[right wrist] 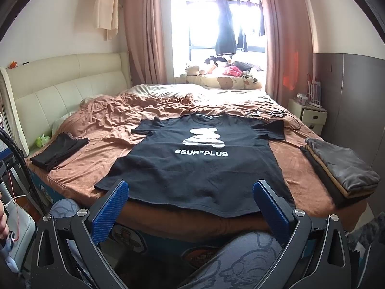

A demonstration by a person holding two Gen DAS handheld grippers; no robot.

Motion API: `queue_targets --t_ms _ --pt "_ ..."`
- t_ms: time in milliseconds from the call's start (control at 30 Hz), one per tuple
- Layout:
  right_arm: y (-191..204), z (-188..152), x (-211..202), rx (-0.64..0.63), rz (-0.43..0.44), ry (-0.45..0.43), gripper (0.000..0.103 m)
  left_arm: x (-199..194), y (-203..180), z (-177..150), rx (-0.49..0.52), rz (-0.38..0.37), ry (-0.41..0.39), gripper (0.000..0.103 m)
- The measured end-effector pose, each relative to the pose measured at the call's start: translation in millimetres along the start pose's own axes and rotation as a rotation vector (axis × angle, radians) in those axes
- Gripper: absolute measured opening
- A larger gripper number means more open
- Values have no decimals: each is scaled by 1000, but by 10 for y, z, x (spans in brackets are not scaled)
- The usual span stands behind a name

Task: Fold small clothes

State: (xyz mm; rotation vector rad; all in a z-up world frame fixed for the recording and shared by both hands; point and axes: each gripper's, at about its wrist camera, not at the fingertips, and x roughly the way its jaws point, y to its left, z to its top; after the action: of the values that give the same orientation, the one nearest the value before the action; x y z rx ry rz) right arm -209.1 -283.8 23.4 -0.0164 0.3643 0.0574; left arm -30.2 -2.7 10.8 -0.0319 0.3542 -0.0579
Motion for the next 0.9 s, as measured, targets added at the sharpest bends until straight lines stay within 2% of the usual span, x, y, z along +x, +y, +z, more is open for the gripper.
queue_targets --t_ms 900 --pt "40 -50 -107 -4 -7 -11 103 -175 17 -36 -2 -14 -14 103"
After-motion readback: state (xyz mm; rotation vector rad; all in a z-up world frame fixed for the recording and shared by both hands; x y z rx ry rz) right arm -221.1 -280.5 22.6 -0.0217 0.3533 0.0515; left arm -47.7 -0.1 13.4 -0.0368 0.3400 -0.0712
